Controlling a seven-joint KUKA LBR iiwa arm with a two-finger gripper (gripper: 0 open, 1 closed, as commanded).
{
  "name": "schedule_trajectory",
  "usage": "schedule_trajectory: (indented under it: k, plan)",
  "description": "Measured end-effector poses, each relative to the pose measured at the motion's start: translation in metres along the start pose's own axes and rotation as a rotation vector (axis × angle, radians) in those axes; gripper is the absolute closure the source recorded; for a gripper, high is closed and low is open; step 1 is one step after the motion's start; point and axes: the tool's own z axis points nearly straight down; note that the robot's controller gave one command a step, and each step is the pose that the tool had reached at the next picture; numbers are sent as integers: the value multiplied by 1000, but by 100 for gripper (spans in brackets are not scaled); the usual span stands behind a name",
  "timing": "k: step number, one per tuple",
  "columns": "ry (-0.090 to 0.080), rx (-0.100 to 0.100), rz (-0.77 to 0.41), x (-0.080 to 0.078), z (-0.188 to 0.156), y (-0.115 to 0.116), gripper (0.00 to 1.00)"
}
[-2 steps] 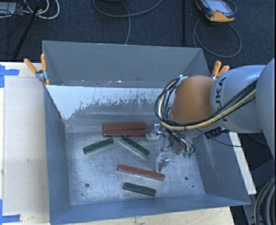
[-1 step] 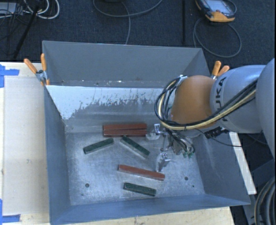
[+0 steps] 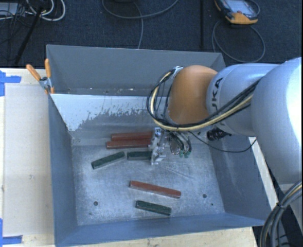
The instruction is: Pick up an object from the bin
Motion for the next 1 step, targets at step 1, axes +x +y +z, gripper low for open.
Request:
schedule_trajectory:
  k: [1]
  plan:
    - [0,0,-1,0,0,0,100]
